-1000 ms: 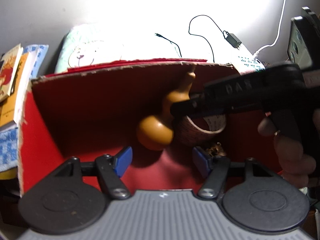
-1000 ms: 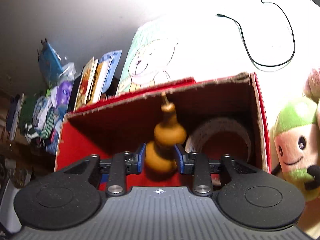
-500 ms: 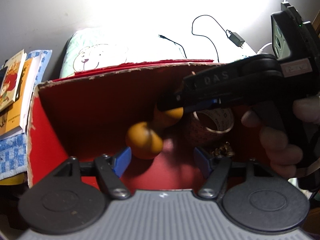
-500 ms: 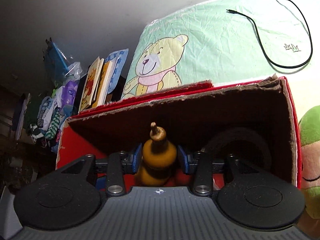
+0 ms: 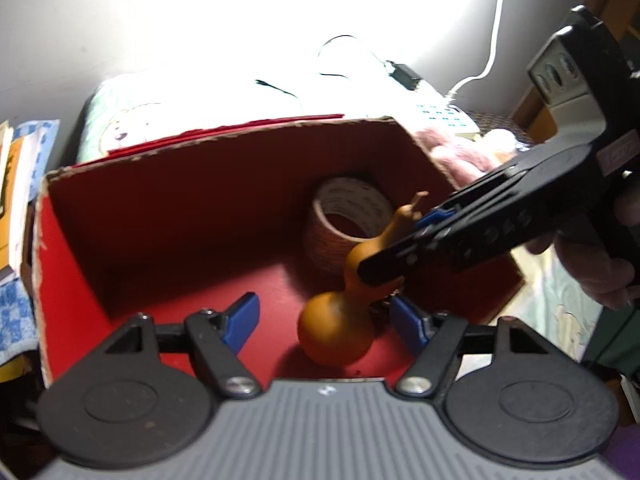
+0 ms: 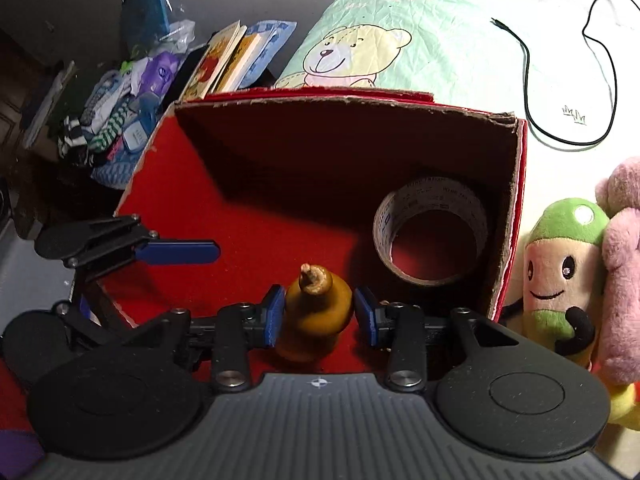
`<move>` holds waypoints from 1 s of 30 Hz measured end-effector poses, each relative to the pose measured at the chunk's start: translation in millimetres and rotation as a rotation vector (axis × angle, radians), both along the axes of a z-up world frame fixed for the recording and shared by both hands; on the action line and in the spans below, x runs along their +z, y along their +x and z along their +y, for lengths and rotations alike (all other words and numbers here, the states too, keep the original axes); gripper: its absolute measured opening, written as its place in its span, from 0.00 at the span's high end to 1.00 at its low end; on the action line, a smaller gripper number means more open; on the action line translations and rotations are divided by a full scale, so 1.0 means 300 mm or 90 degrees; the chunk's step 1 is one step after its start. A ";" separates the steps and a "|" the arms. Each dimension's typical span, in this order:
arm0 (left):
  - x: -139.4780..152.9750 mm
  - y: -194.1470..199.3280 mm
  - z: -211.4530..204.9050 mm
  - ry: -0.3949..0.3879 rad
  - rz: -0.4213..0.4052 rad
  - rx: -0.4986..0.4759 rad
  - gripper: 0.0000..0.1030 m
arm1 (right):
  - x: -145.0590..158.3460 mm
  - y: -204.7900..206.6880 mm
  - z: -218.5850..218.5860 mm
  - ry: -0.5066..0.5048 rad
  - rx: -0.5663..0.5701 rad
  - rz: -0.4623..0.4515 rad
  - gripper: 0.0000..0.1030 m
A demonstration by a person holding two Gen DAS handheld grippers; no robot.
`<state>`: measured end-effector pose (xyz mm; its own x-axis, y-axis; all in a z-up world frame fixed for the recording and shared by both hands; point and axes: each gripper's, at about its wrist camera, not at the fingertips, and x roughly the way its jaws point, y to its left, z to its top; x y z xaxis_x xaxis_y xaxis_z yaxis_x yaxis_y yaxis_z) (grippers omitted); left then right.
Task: Organize objects
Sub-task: 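Lower the held gourd into the red box beside the tape roll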
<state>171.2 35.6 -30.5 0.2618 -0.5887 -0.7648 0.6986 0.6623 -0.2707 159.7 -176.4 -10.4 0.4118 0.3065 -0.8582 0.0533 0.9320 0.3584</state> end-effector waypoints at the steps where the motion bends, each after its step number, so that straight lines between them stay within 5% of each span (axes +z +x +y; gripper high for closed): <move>1: -0.001 -0.002 -0.005 -0.003 0.003 -0.004 0.28 | -0.006 0.009 0.011 -0.017 0.002 0.004 0.60; 17: -0.067 0.042 -0.029 0.019 0.053 0.028 0.27 | -0.127 0.163 -0.016 0.036 -0.094 0.006 0.60; 30: -0.089 0.064 -0.054 0.049 0.058 0.045 0.25 | -0.109 0.123 -0.032 0.048 -0.128 -0.075 0.67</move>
